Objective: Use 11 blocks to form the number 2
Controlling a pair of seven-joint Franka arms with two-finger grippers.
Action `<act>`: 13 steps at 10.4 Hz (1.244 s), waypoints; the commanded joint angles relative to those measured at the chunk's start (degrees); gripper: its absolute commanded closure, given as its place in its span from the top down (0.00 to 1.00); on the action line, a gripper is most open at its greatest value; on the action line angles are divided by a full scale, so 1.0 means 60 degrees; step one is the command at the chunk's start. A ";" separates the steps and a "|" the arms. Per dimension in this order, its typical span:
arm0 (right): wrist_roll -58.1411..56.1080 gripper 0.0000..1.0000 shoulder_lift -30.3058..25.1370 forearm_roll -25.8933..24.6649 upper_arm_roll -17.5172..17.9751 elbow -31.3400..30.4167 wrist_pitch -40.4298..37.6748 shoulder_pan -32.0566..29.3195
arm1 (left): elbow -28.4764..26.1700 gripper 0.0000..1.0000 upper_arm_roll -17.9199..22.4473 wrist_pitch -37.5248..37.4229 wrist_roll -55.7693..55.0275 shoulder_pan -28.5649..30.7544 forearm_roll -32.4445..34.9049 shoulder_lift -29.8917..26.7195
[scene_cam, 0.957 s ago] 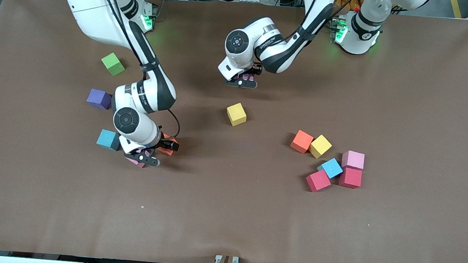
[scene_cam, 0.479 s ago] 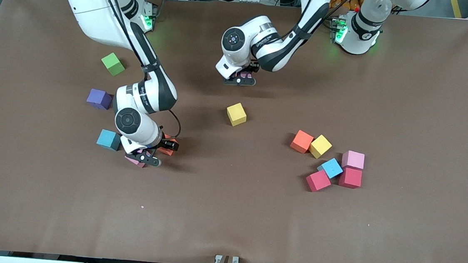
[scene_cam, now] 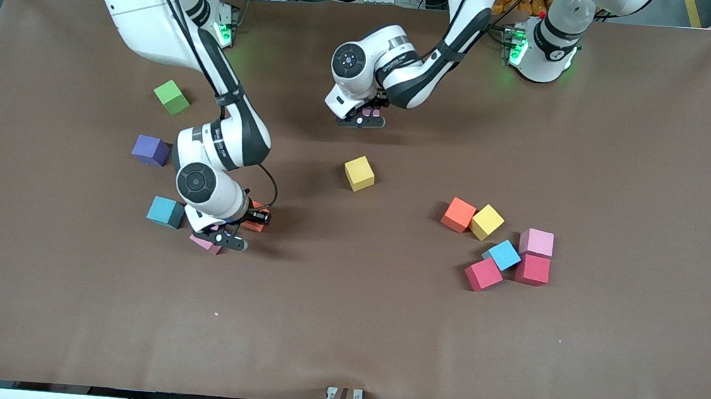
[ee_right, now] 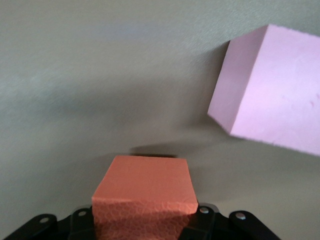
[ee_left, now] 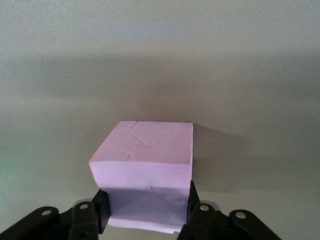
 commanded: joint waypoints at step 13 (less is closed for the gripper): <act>-0.5258 0.25 -0.3800 -0.0034 0.0481 -0.4170 0.0037 0.3009 | 0.0768 1.00 0.0488 0.0958 -0.1894 0.1480 0.0559 -0.0641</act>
